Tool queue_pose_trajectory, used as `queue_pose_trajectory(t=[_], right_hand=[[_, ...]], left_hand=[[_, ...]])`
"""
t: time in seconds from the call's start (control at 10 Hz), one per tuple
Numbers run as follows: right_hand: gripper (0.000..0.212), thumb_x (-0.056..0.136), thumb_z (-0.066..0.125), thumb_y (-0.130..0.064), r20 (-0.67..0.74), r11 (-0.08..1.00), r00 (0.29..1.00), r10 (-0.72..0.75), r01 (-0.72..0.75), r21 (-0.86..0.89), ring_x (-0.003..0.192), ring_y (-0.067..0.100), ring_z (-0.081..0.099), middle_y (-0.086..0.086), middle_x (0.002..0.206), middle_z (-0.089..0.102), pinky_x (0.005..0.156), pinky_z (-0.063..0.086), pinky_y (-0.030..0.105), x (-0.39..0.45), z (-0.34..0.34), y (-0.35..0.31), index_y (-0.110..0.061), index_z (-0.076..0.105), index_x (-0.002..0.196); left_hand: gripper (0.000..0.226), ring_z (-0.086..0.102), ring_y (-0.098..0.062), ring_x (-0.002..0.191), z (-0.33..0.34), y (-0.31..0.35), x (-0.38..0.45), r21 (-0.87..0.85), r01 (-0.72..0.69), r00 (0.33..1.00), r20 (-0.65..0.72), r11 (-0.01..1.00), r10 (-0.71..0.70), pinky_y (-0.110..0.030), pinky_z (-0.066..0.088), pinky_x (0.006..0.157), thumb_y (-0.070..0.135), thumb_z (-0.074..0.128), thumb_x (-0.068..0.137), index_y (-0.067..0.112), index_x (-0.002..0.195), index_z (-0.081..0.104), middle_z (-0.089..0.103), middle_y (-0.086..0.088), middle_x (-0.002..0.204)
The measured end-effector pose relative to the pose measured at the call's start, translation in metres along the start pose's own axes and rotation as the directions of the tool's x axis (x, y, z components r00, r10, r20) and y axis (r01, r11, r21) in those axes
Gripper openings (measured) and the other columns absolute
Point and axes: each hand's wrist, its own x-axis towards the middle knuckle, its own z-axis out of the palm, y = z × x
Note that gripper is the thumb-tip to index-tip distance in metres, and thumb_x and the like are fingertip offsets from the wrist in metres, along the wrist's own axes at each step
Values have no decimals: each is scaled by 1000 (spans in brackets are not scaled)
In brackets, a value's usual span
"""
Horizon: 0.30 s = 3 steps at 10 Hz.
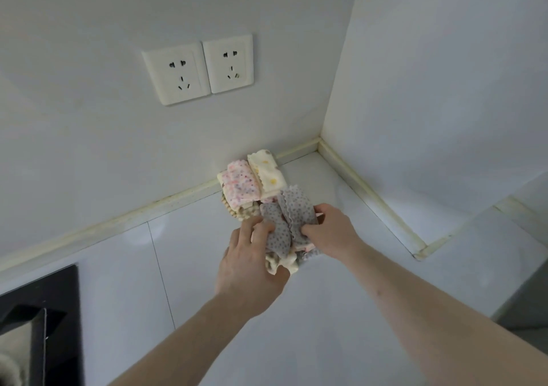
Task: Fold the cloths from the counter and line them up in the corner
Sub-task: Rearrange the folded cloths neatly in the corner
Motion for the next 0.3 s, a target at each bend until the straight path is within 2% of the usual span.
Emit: queue_pose_trajectory(t=[0.1, 0.2, 0.3], right_hand=[[62, 82, 73, -22, -30, 994, 997, 64, -61, 88, 107, 21, 66, 2, 123, 66, 86, 52, 30, 2, 0, 1, -20, 54, 141], [70, 85, 72, -25, -13, 970, 990, 138, -132, 205, 124, 24, 57, 4, 143, 55, 97, 48, 34, 0, -2, 0, -21, 47, 150], [67, 88, 69, -25, -25, 977, 991, 129, -123, 174, 128, 24, 55, 4, 147, 53, 99, 47, 35, -8, -3, -1, -21, 48, 151]], left_hand=[[78, 25, -12, 145, -6, 0, -7, -1, -9, 1000, 21, 1000, 9, -34, 45, 109, 42, 69, 81, 36, 149, 31, 17, 19, 160], [80, 18, -12, 149, -19, -1, -13, 8, -25, 999, 23, 1000, 25, -34, 41, 114, 39, 67, 84, 38, 153, 27, 11, 17, 163], [82, 18, -12, 150, -37, -7, -23, 35, -37, 999, -11, 999, 37, -33, 38, 117, 40, 68, 85, 39, 154, 24, 11, 17, 164]])
